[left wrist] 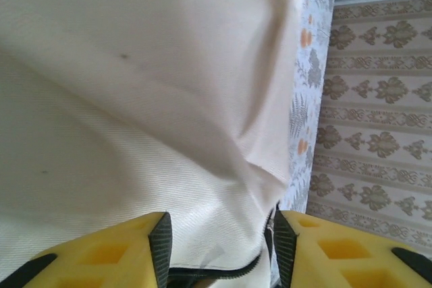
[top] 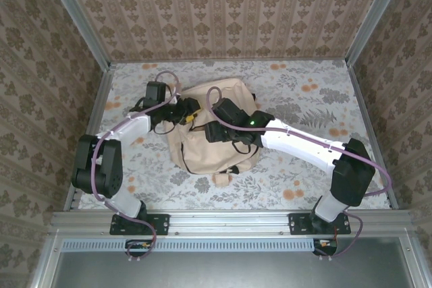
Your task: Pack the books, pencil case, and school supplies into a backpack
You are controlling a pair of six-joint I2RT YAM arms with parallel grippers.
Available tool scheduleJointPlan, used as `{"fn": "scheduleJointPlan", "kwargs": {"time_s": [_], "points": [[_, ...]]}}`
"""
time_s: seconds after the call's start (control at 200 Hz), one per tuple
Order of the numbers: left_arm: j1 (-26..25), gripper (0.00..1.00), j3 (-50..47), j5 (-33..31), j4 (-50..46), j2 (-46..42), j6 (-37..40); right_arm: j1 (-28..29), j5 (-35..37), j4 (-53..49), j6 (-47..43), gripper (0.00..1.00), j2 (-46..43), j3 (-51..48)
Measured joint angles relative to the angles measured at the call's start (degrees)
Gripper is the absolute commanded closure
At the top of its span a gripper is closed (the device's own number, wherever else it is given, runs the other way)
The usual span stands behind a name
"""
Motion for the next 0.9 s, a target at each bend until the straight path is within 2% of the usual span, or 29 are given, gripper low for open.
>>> {"fn": "scheduleJointPlan", "kwargs": {"time_s": [0.14, 0.33, 0.485, 0.615, 0.9], "points": [[0.96, 0.5, 2.4, 1.05, -2.32, 0.0, 1.2, 0.0, 0.15, 0.07, 0.02, 0.39, 0.0, -0.33], [5.49, 0.48, 4.44, 0.42, -5.55, -0.02, 3.43, 0.02, 0.13, 0.02, 1.14, 0.42, 0.76, 0.17], [10.47, 0.48, 3.45, -3.15, -7.74, -0.61, 4.02, 0.79, 0.79, 0.02, 2.34, 0.42, 5.62, 4.44], [14.8, 0.48, -1.46, -5.99, -8.22, -3.19, 4.02, 2.32, 2.16, 0.0, 3.06, 0.42, 11.17, 9.97], [14.97, 0.47, -9.14, -8.04, -10.69, -8.26, 4.66, 3.5, 4.79, -0.07, 3.28, 0.42, 22.58, 22.38]]}}
